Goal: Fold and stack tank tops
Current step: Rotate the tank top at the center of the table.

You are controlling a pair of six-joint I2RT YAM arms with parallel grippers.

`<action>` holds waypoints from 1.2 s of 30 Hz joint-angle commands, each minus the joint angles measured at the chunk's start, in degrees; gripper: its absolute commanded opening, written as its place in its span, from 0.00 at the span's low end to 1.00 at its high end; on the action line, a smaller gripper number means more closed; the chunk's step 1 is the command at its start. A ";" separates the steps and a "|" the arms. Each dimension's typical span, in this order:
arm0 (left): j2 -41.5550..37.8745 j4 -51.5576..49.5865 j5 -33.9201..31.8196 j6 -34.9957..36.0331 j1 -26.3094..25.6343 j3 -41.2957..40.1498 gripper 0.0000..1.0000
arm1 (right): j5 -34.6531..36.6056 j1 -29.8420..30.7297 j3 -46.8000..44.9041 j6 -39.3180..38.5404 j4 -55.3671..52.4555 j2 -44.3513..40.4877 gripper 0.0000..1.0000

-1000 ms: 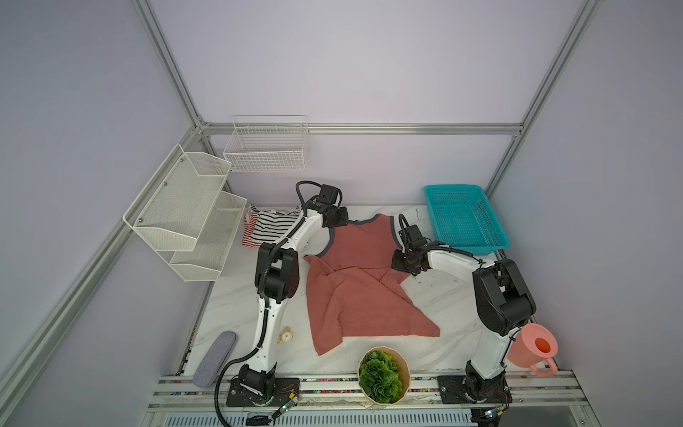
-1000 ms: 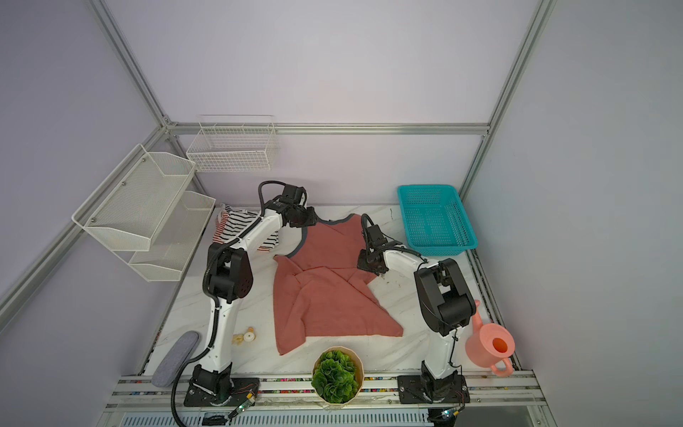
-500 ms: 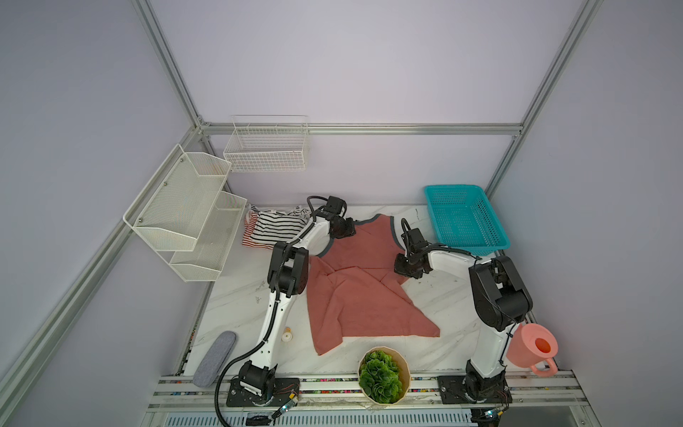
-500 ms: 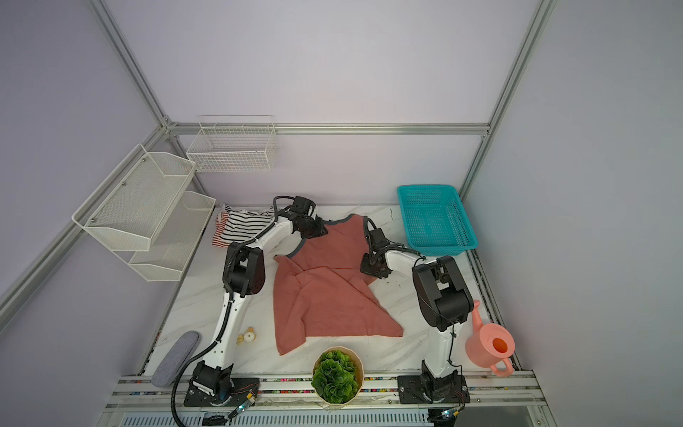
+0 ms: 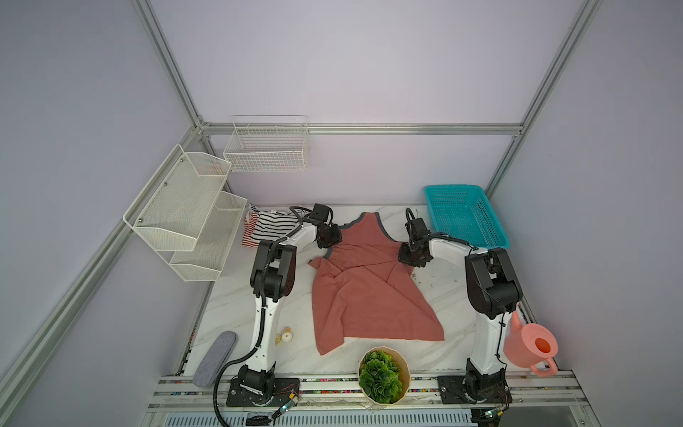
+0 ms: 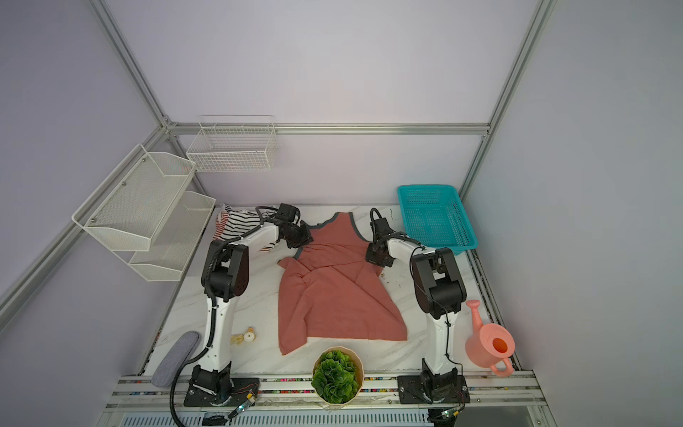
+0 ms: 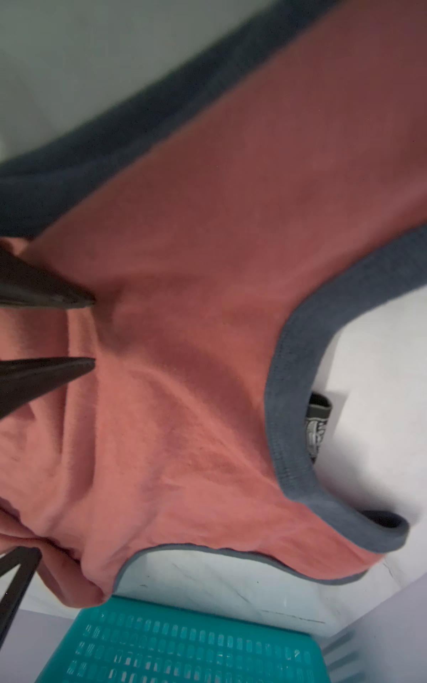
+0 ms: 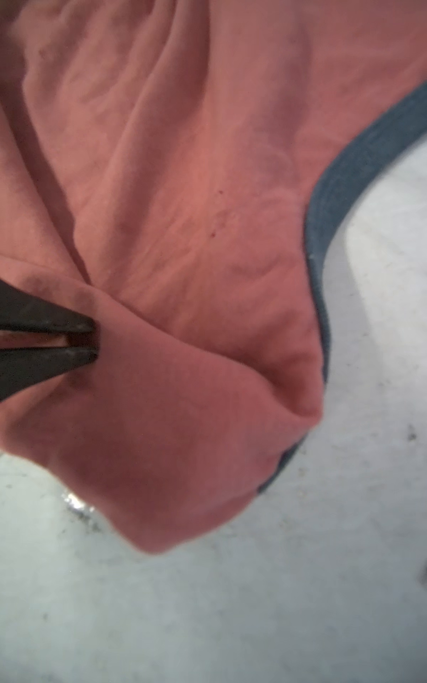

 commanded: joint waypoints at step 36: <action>-37.18 -11.04 -8.31 -10.98 -12.86 -35.83 0.27 | -13.90 0.84 41.95 -14.92 -5.36 15.44 0.42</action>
